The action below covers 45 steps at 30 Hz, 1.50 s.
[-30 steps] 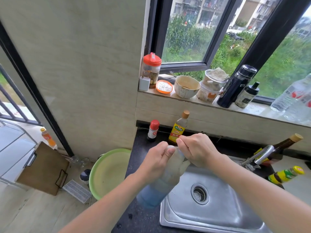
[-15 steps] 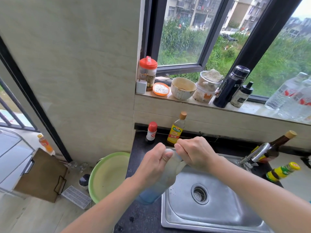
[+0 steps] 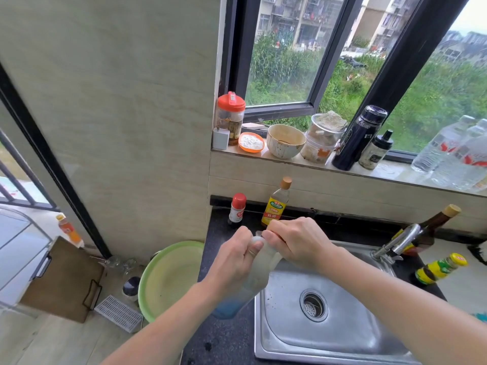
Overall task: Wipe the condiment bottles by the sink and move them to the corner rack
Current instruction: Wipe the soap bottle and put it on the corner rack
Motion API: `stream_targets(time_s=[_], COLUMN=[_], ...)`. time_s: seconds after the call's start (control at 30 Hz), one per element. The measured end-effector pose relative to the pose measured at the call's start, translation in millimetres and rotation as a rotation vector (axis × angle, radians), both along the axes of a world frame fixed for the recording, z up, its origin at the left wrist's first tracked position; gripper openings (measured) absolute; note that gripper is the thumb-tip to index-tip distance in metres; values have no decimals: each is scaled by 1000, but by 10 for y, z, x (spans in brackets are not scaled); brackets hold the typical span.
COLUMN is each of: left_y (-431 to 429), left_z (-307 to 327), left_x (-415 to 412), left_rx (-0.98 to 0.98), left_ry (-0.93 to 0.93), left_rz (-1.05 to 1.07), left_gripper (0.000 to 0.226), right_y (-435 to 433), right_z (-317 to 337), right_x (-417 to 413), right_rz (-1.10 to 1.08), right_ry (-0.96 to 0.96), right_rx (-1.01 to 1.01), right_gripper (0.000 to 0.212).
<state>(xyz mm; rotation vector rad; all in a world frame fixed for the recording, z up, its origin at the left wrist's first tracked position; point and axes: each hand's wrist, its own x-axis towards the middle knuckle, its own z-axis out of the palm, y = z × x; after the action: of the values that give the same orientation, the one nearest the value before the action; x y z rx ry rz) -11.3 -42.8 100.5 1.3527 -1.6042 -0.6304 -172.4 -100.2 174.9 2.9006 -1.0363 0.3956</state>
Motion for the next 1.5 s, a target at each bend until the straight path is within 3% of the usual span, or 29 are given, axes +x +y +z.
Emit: stream_targets(time_s=[0.1,0.2,0.33,0.4,0.47,0.57,0.67,0.8,0.9,0.97,1.07,1.13,1.23,1.27,1.37,1.5], left_y=[18,19,65,100,99,52,53,87,105,136,177,202,255,282,336,383], left_z=[44,8,0,-6,-16,4,74,92,52,36,-3,-58,-182,-222,-305,-315], left_x=[-34,-64,-131,-145,-97,17,57,40,53,54,32,7,-73,-116,-252,-529], left_rx=[-42,-88,-107,-108,-65,-3,1,5,-11,-37,-84,-116,-131,-115,-20,17], left_ry=[-51,-74,-129,-148,-95,39,79,55,3,-57,-136,-181,-216,-211,-141,-45], left_rz=[0,83,133,113,85,35,-27,-20,45,61,49,31,-29,-61,-195,-423], left_gripper=[70,69,75,75,77,79,78,75,61,54,64,66,32,30,45,44], right_y=[-11,46,38,4,-15,1,9,20,91,151,229,287,396,437,603,974], right_z=[19,29,144,163,162,121,62,14,-37,-32,28,41,17,-20,-158,-333], right_x=[-32,143,310,321,287,164,44,75,185,268,348,366,290,235,-16,-508], right_rz=[22,-203,-398,-403,-343,-171,21,-37,-191,-330,-456,-491,-536,-552,-600,-668], right_ry=[-29,-1,414,489,435,98,-19,-40,-30,47,310,435,547,559,450,56], right_rx=[-18,4,181,285,279,85,-34,-43,-6,22,130,198,277,293,300,236], right_gripper=[37,40,15,14,18,41,40,39,44,45,17,15,21,21,12,57])
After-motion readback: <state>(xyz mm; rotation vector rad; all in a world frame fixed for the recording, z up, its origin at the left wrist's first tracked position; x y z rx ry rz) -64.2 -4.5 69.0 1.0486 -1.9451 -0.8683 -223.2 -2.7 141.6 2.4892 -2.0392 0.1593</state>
